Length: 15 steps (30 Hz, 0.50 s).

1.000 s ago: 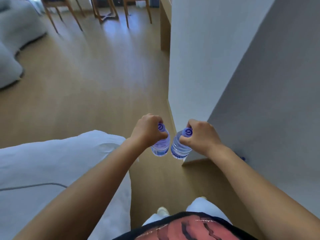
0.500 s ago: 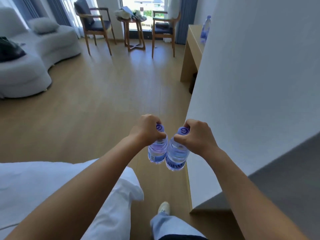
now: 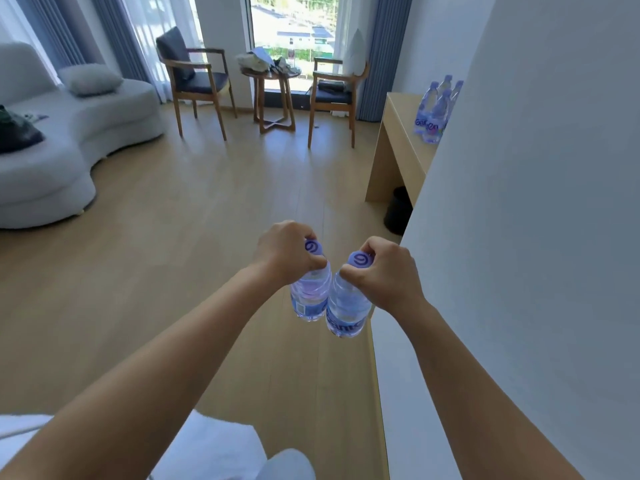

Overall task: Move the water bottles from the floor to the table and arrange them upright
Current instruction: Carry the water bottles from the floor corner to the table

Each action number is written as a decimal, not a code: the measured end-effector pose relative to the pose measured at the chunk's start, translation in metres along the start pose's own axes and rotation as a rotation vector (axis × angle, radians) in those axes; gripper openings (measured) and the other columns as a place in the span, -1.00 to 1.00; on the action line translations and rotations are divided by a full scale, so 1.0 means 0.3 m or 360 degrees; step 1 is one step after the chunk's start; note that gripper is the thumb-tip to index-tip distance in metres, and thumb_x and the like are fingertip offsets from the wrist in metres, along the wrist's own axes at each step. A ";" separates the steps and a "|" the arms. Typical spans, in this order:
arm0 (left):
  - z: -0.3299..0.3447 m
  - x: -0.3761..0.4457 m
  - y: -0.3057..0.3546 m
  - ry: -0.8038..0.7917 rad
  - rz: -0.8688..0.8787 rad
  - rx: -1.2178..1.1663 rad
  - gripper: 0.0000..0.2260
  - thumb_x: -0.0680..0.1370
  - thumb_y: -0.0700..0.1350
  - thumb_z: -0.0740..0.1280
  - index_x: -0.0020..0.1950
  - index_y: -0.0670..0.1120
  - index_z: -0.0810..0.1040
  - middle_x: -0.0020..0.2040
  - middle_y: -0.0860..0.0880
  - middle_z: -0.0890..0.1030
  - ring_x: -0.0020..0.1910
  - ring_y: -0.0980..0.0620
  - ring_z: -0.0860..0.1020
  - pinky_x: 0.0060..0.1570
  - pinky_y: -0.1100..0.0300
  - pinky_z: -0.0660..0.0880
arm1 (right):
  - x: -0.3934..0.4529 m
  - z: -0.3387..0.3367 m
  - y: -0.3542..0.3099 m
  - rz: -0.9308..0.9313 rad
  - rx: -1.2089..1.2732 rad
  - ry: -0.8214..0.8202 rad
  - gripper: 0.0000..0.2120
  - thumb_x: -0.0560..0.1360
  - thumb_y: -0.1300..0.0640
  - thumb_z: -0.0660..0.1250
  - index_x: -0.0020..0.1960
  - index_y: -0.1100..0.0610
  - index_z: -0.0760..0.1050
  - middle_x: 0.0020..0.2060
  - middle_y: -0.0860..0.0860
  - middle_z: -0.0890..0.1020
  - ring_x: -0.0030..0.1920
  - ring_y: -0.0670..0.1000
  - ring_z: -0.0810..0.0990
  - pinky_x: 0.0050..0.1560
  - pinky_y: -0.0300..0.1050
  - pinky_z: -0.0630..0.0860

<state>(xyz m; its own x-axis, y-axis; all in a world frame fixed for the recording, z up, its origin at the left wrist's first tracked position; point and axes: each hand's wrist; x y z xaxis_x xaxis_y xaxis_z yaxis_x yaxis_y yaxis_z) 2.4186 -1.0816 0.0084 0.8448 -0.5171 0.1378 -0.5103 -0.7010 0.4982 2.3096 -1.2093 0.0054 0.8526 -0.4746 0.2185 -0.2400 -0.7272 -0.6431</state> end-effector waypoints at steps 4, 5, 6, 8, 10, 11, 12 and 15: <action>-0.003 0.211 -0.026 0.0028 0.0059 0.0011 -0.78 0.29 0.00 0.43 -0.12 -0.06 0.62 -0.23 0.01 0.55 -0.22 -0.01 0.46 -0.25 0.22 0.28 | 0.202 0.048 0.014 0.0031 -0.0004 0.0037 -0.72 0.27 0.04 0.40 -0.26 0.25 0.46 -0.38 0.11 0.57 -0.31 0.13 0.55 -0.28 -0.01 0.50; -0.003 0.267 -0.038 0.0022 0.0070 0.0003 -0.79 0.29 0.00 0.43 -0.14 -0.06 0.62 -0.25 0.01 0.54 -0.23 -0.01 0.47 -0.26 0.22 0.29 | 0.254 0.063 0.019 0.0036 -0.0012 0.0043 -0.72 0.27 0.03 0.40 -0.26 0.25 0.46 -0.39 0.11 0.56 -0.31 0.13 0.55 -0.29 -0.01 0.50; -0.004 0.325 -0.050 0.0012 0.0080 -0.0011 -0.80 0.28 0.00 0.43 -0.17 -0.06 0.61 -0.28 0.02 0.54 -0.24 -0.02 0.47 -0.30 0.23 0.28 | 0.306 0.080 0.023 0.0036 -0.0019 0.0044 -0.72 0.27 0.03 0.40 -0.27 0.25 0.46 -0.40 0.11 0.56 -0.32 0.13 0.55 -0.29 0.00 0.50; 0.000 0.446 -0.076 -0.0001 0.0120 -0.0033 -0.82 0.28 0.00 0.43 -0.21 -0.06 0.60 -0.33 0.03 0.52 -0.28 -0.01 0.47 -0.41 0.24 0.26 | 0.414 0.119 0.030 0.0033 -0.0024 0.0055 -0.72 0.26 0.03 0.40 -0.27 0.24 0.45 -0.40 0.11 0.55 -0.32 0.13 0.54 -0.30 0.02 0.51; 0.007 0.565 -0.096 -0.0022 0.0180 -0.0034 -0.81 0.27 -0.01 0.44 -0.22 -0.09 0.60 -0.35 0.02 0.50 -0.30 0.00 0.46 -0.41 0.24 0.30 | 0.518 0.153 0.037 0.0069 -0.0014 0.0086 -0.72 0.25 0.03 0.40 -0.28 0.23 0.44 -0.41 0.11 0.55 -0.33 0.13 0.54 -0.32 0.01 0.50; 0.008 0.623 -0.104 -0.0041 0.0219 -0.0039 -0.79 0.27 -0.02 0.44 -0.21 -0.12 0.60 -0.33 0.00 0.51 -0.29 -0.01 0.46 -0.37 0.22 0.35 | 0.569 0.166 0.039 0.0092 -0.0006 0.0106 -0.73 0.24 0.03 0.40 -0.29 0.23 0.43 -0.41 0.10 0.55 -0.33 0.12 0.53 -0.34 0.00 0.48; 0.007 0.683 -0.112 -0.0066 0.0266 -0.0031 -0.78 0.27 -0.02 0.45 -0.20 -0.13 0.61 -0.30 -0.02 0.51 -0.27 -0.02 0.47 -0.33 0.20 0.36 | 0.619 0.178 0.041 0.0115 -0.0002 0.0130 -0.73 0.24 0.03 0.40 -0.30 0.21 0.42 -0.42 0.08 0.54 -0.35 0.10 0.53 -0.35 -0.02 0.47; 0.002 0.865 -0.134 -0.0086 0.0395 -0.0017 -0.78 0.28 0.00 0.45 -0.19 -0.11 0.60 -0.28 -0.01 0.50 -0.28 0.01 0.45 -0.39 0.27 0.26 | 0.760 0.204 0.048 0.0187 0.0018 0.0243 -0.75 0.23 0.04 0.41 -0.34 0.16 0.40 -0.47 0.01 0.51 -0.41 0.01 0.47 -0.41 -0.13 0.37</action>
<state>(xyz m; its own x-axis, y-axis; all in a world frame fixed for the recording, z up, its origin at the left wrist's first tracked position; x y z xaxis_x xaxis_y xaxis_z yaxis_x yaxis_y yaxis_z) 2.6583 -1.1880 0.0238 0.6838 -0.6985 0.2110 -0.6990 -0.5441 0.4641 2.5290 -1.2978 0.0010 0.7385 -0.6263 0.2497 -0.3279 -0.6572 -0.6787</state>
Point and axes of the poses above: each hand's wrist, its own x-axis towards the middle knuckle, its own z-axis out of the palm, y = z × x
